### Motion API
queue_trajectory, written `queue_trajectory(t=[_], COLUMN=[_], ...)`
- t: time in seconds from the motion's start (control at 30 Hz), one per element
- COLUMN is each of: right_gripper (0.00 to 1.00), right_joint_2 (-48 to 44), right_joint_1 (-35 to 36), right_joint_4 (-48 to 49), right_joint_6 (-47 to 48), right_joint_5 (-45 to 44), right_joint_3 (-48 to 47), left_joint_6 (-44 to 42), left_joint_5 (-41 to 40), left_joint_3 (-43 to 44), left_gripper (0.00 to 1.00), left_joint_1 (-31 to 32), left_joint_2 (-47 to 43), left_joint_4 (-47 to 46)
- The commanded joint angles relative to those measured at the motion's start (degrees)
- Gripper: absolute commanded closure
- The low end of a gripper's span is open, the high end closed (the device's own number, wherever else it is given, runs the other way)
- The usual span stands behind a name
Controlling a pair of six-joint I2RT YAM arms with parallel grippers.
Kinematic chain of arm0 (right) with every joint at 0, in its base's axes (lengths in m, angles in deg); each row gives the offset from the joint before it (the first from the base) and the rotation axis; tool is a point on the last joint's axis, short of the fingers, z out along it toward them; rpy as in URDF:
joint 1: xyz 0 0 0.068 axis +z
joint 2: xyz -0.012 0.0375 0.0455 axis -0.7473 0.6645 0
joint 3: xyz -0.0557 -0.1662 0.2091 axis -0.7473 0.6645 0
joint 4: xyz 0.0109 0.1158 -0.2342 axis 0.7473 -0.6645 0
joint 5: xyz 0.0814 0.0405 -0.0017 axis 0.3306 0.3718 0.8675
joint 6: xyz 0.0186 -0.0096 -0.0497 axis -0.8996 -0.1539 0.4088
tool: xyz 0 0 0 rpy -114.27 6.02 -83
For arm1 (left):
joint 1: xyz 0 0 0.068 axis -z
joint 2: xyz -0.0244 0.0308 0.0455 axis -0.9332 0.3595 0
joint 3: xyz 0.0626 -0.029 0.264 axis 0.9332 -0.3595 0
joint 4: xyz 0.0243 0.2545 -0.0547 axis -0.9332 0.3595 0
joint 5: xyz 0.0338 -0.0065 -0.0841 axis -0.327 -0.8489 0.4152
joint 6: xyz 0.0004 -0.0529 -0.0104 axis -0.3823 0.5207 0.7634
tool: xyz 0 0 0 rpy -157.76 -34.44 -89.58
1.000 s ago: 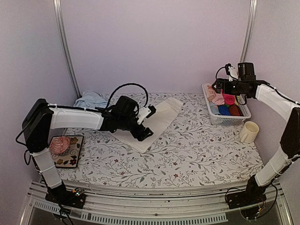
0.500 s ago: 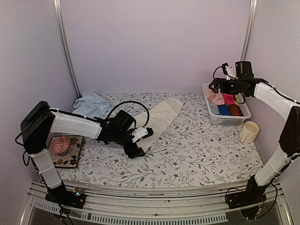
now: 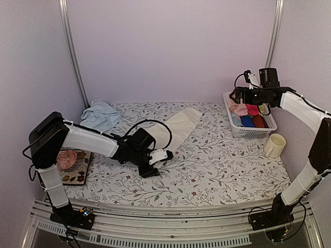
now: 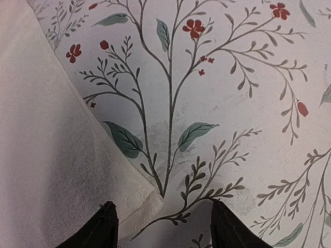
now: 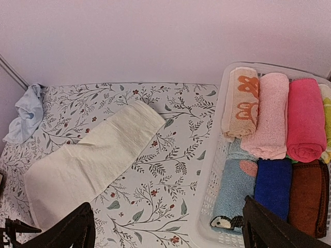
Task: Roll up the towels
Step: Pick up the towel from the center of the board.
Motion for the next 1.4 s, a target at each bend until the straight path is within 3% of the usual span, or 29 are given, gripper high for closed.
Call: queue_trajectory(t=[0.0, 0.37, 0.63, 0.9, 1.07, 1.23, 1.37], right_gripper=[0.01, 0.01, 0.01, 0.01, 0.01, 0.01, 0.01], right_joint_2=[-2.01, -1.69, -0.98, 1.07, 1.31, 0.23, 3.24], right_joint_1=[0.25, 0.24, 0.29, 2.87, 7.8, 11.47, 12.01], right_joint_4=[0.79, 1.24, 1.88, 5.51, 12.55, 26.66, 27.97], right_joint_6=[0.5, 0.8, 1.51, 8.32, 21.2, 34.27, 39.94], right_joint_5=[0.49, 0.53, 2.15, 6.99, 9.21, 10.52, 10.18], right_joint_3=[0.93, 1.0, 1.08, 3.56, 7.65, 14.59, 14.23], left_joint_6=[-1.21, -1.24, -1.34, 0.78, 5.47, 9.15, 12.51], left_joint_5=[-0.35, -0.63, -1.57, -1.94, 0.62, 1.86, 2.1], left_joint_3=[1.54, 2.83, 2.79, 4.05, 5.41, 3.61, 1.12], left_gripper=[0.42, 0.7, 0.99, 1.0, 1.0, 1.0, 1.0], left_joint_1=[0.9, 0.82, 0.78, -1.12, -3.73, -6.07, -8.61], left_joint_2=[1.17, 3.47, 3.51, -0.22, -4.66, -10.4, -15.69], left_joint_4=[0.64, 1.08, 1.31, 1.19, 0.08, -2.22, -4.16])
